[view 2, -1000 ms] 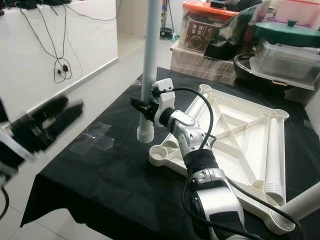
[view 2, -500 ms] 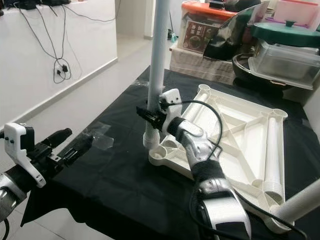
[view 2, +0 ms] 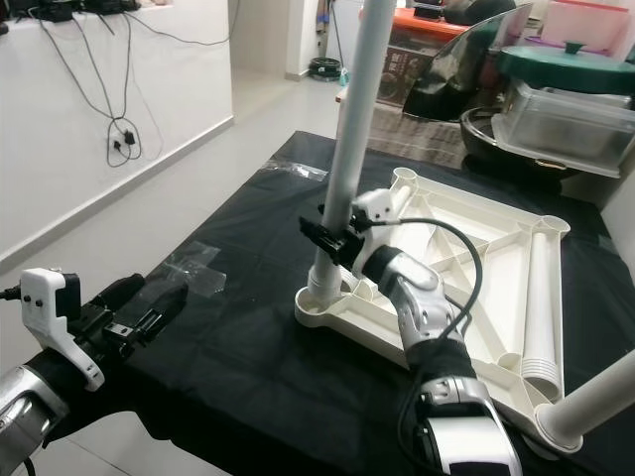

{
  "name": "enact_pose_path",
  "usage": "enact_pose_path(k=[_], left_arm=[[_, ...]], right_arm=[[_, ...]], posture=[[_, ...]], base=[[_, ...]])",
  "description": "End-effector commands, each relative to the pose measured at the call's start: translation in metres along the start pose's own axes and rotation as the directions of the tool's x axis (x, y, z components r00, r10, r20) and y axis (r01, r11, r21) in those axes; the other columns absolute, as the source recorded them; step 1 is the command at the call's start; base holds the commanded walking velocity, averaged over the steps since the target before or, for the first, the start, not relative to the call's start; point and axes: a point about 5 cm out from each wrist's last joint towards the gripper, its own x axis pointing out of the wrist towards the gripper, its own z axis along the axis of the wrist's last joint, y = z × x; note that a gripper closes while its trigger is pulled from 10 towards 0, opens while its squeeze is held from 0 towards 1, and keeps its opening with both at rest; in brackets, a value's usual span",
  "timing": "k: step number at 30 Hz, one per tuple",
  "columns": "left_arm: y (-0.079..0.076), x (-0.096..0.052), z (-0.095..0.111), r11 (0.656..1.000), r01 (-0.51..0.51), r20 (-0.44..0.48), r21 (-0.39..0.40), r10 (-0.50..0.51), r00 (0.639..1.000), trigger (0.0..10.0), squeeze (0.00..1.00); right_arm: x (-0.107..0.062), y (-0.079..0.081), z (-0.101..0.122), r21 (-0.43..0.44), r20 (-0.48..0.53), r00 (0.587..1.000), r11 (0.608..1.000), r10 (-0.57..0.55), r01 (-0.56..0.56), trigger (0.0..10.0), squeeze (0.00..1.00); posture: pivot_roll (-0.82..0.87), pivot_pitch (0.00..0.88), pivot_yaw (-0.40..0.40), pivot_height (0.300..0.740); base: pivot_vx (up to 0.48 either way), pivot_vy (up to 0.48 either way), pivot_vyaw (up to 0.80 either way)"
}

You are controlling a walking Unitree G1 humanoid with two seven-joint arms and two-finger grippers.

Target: Building children table

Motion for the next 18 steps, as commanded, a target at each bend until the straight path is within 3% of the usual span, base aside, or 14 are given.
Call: enact_pose_path(k=[1, 8, 18], left_arm=[[-0.002, -0.002, -0.004, 1.0, -0.016, -0.007, 0.009, 0.016, 1.0, 10.0, 0.0], [-0.001, -0.003, -0.011, 0.998, -0.056, -0.026, 0.017, 0.057, 0.998, 10.0, 0.0], [-0.002, 0.0, -0.012, 0.998, -0.067, -0.014, 0.014, 0.067, 0.998, 10.0, 0.0]], right_arm=[[-0.004, 0.002, 0.002, 0.001, 0.022, 1.0, 1.0, -0.006, 0.006, 0.0, 0.0], [-0.014, 0.018, -0.014, 0.033, 0.012, 1.0, 0.999, 0.003, -0.004, 0.0, 0.0], [-0.004, 0.042, -0.028, 0.022, -0.008, 1.0, 0.999, 0.027, -0.027, 0.0, 0.0]], posture=[[0.07, 0.0, -0.089, 0.74], [0.06, 0.0, -0.08, 0.74], [0.07, 0.0, -0.084, 0.74]], base=[[0.0, 0.0, 0.0], [0.0, 0.0, 0.0], [0.0, 0.0, 0.0]])
